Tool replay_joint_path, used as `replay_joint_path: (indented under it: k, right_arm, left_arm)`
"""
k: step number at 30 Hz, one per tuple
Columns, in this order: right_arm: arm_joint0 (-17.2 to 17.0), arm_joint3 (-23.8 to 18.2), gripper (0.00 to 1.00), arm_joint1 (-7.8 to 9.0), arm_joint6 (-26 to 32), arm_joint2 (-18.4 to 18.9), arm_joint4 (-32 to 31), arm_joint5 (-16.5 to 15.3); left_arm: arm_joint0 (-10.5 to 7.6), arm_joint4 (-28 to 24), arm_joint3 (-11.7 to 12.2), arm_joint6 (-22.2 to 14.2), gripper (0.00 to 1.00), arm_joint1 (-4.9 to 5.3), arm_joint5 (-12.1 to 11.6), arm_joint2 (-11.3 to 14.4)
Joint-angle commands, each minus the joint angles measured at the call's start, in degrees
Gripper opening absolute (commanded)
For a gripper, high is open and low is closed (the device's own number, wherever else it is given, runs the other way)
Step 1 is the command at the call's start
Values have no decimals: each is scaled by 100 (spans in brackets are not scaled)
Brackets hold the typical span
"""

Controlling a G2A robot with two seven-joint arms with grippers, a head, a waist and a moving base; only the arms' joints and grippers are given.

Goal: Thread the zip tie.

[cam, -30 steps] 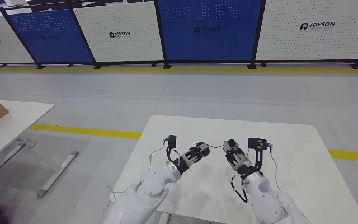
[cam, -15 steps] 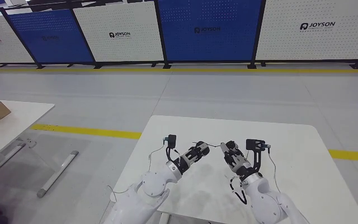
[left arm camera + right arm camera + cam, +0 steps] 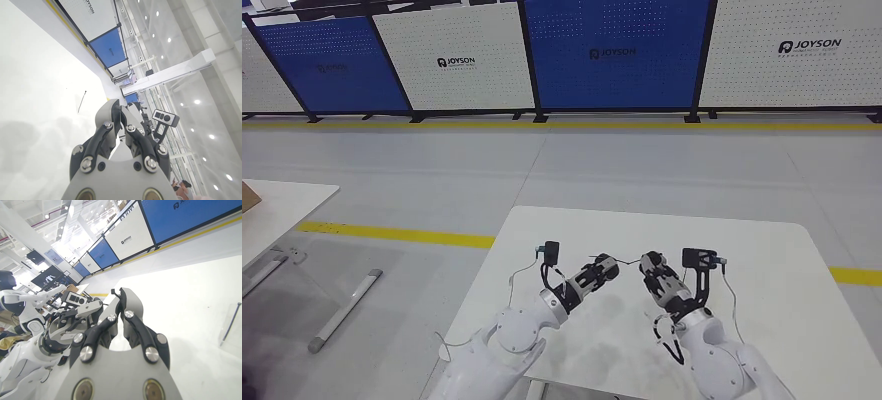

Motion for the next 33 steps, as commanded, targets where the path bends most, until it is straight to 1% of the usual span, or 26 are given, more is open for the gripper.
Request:
replay_joint_path:
  k: [1, 5, 8, 9, 12, 14, 16, 19, 23, 27, 31, 33]
  right_arm:
    - [-1, -1, 0, -2, 11, -11, -21, -28]
    - [11, 30, 0, -11, 70, -25, 15, -84]
    - [12, 55, 0, -15, 103, 8, 169, -208]
    - [1, 60, 0, -13, 110, 42, 247, -286]
    - [-30, 49, 0, -7, 75, 114, 313, -371]
    - [-65, 22, 0, -3, 29, 154, 377, -483]
    - [-102, -1, 0, 3, -13, 197, 399, -574]
    - [-136, -16, 0, 9, -18, 229, 369, -613]
    - [-129, 15, 0, 14, 124, 219, 322, -630]
    - [-133, 20, 0, 16, 161, 212, 316, -701]
    - [-140, 8, 0, 19, 198, 246, 339, -683]
    - [-143, -3, 0, 22, 230, 263, 317, -652]
  left_arm:
    - [10, -32, -20, -38, 0, -1, -55, 2]
    - [15, -41, -51, -62, 0, -3, -69, -1]
    - [22, -96, -55, -77, 0, -6, -64, -9]
    - [23, -142, -46, -127, 0, -6, -45, -10]
    - [24, -250, -36, -252, 0, -5, -21, -7]
    - [24, -392, -45, -336, 0, -9, -30, -9]
    - [33, -542, -83, -422, 0, -10, -69, -23]
    - [66, -547, -153, -467, 0, 0, -109, -63]
    - [110, -545, -203, -467, 0, 9, -142, -105]
    - [115, -504, -182, -441, 0, 10, -130, -114]
    - [94, -352, -150, -288, 0, 5, -46, -100]
    - [83, -363, -128, -228, 0, -2, 74, -86]
